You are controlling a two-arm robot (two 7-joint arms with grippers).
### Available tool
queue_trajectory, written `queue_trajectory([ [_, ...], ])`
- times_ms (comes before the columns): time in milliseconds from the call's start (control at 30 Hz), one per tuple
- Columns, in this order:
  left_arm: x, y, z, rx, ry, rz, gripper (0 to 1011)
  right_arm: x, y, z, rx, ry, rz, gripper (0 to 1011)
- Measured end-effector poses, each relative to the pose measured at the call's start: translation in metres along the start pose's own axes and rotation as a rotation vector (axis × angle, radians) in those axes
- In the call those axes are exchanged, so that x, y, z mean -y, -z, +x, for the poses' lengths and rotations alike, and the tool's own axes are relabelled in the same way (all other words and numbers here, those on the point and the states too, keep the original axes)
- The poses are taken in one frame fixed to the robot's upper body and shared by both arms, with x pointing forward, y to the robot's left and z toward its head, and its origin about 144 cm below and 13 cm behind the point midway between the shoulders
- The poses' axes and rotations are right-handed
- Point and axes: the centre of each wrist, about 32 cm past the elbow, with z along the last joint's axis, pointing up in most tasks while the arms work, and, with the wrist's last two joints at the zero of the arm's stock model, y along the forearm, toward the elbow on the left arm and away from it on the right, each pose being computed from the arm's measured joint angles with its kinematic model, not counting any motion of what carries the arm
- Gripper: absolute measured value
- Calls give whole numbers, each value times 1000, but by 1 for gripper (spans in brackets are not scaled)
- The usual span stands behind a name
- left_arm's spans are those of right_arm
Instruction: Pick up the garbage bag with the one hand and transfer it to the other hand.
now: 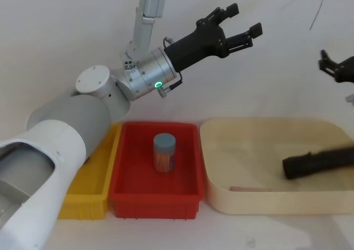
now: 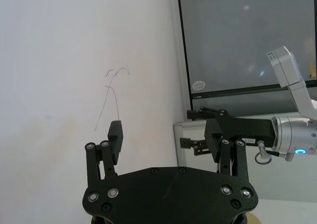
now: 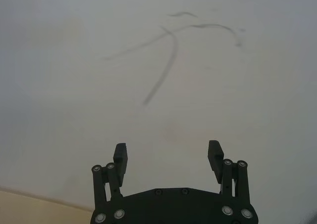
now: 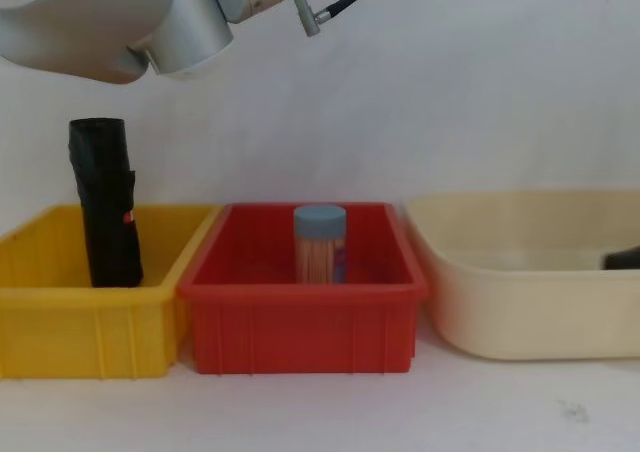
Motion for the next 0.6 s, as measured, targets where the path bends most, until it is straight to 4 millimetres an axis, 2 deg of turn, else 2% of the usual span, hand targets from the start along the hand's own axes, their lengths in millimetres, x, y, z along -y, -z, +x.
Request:
queue_trajectory([
  [67, 0, 0, 0, 0, 0, 0, 1003, 2, 2, 4, 3, 33, -6, 1004],
  [600, 0, 0, 0, 0, 0, 0, 1003, 9, 10, 20, 15, 154, -28, 1004],
])
